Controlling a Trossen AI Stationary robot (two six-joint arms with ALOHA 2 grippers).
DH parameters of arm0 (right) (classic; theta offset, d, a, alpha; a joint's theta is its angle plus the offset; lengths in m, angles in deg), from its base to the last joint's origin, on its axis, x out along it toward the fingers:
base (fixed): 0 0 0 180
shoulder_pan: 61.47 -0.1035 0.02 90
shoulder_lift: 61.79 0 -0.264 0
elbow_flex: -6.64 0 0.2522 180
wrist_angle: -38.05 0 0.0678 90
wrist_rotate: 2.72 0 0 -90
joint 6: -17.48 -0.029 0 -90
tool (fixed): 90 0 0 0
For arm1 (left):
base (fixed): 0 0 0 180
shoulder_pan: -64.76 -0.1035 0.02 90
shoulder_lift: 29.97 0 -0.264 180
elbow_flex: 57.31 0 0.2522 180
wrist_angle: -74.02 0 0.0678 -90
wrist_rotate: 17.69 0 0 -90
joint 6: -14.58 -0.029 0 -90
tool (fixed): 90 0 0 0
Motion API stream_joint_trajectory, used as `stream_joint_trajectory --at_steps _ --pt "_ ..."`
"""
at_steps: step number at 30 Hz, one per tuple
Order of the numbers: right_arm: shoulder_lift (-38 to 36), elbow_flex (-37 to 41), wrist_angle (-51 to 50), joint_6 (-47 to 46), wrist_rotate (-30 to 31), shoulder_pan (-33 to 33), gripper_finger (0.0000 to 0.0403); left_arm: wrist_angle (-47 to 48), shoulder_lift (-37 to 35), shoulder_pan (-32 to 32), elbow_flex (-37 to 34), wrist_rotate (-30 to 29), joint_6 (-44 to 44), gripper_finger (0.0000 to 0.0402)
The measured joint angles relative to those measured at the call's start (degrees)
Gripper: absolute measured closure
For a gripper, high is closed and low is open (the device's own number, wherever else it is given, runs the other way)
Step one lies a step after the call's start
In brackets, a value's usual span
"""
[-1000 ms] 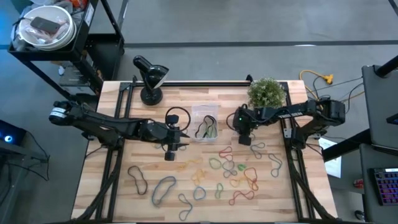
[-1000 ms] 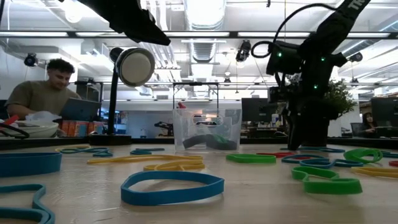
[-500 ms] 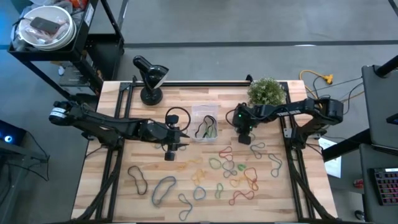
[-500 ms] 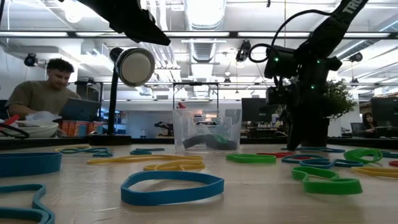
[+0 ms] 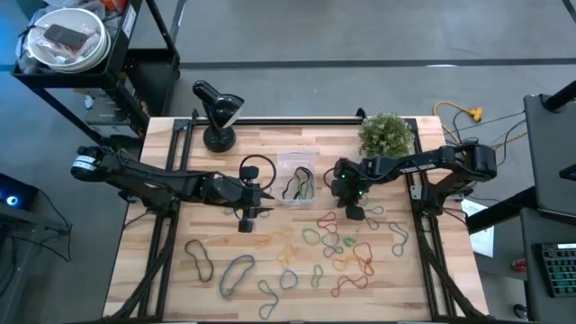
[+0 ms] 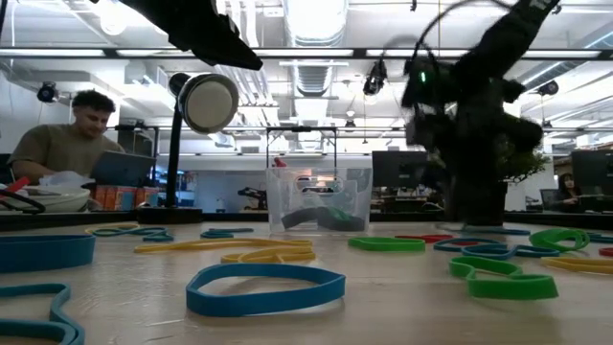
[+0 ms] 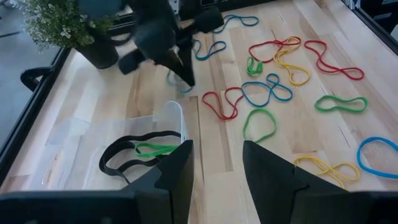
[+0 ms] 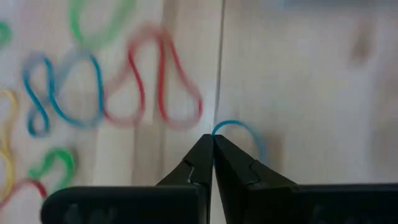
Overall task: Pick and place rubber bands into bin
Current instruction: Put blue rubberband into the transparent bin
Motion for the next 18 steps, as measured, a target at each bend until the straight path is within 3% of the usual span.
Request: stream_joint_trajectory --at_steps 13,18 --pt "-7.9 -10.0 2.0 5.7 2.0 -4.1 0.0395 0.0 0.0 0.0 0.0 0.0 0.0 0.0278" --pt "-7.5 -16.2 3.6 9.3 2.2 -4.0 0.0395 0.0 0.0 0.0 0.0 0.0 0.0 0.0278"
